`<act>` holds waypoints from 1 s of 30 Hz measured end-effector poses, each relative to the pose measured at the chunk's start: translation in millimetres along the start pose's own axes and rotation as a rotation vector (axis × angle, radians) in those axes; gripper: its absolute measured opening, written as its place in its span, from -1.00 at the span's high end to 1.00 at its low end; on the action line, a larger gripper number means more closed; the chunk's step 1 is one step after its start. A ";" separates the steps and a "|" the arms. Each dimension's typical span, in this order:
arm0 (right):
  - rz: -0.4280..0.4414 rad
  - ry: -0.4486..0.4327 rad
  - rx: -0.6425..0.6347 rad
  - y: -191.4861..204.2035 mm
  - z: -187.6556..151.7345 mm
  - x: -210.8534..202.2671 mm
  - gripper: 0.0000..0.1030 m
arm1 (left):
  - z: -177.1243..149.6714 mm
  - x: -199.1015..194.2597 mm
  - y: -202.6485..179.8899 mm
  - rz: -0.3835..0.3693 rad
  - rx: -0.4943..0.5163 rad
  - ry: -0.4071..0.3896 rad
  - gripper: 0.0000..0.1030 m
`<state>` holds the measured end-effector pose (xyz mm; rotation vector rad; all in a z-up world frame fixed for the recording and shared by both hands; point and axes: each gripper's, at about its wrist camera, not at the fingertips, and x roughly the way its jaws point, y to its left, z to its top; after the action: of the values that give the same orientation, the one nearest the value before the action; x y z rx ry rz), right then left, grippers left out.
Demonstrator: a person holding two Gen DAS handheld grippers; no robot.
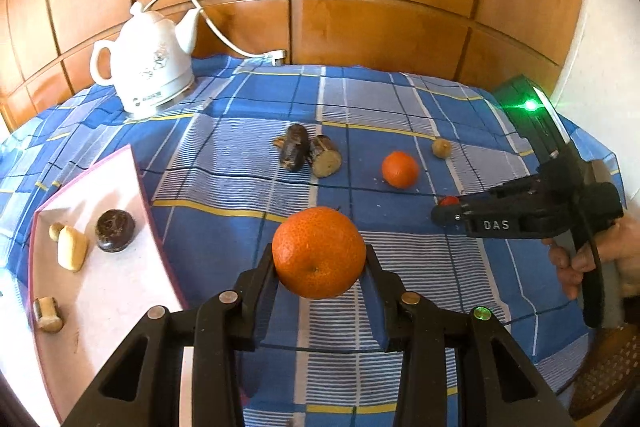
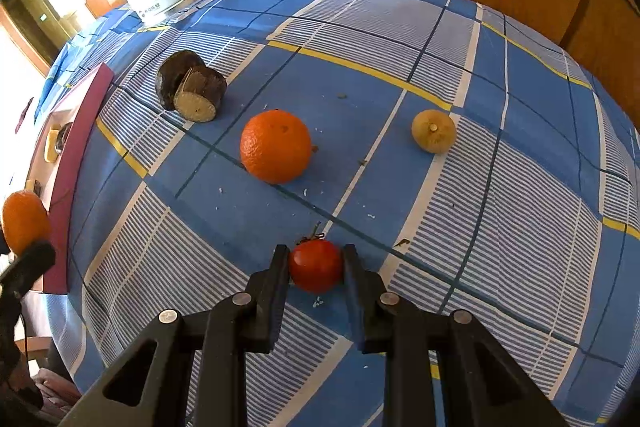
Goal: Organize fruits
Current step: 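Carry the orange with the left gripper into the pink tray and release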
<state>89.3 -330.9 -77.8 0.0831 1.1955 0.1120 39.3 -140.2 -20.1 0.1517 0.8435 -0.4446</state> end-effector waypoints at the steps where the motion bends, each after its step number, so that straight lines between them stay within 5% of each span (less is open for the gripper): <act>1: -0.001 0.000 -0.001 -0.3 0.2 -0.2 0.49 | -0.6 -0.7 2.3 0.003 -0.006 0.000 0.23; 13: -0.011 -0.006 -0.016 1.8 -0.7 -1.3 0.49 | -3.7 -11.5 53.6 0.039 -0.133 0.008 0.23; 26: -0.014 -0.004 -0.018 1.8 -0.7 -1.2 0.49 | -23.6 -25.9 190.0 0.101 -0.528 0.004 0.23; 30: -0.014 -0.004 -0.018 1.9 -0.8 -1.3 0.49 | -23.3 -22.6 209.8 0.095 -0.573 -0.001 0.23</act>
<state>88.0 -329.2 -76.7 0.0588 1.1910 0.1100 102.1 62.5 -27.7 -0.3363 0.9274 -0.1018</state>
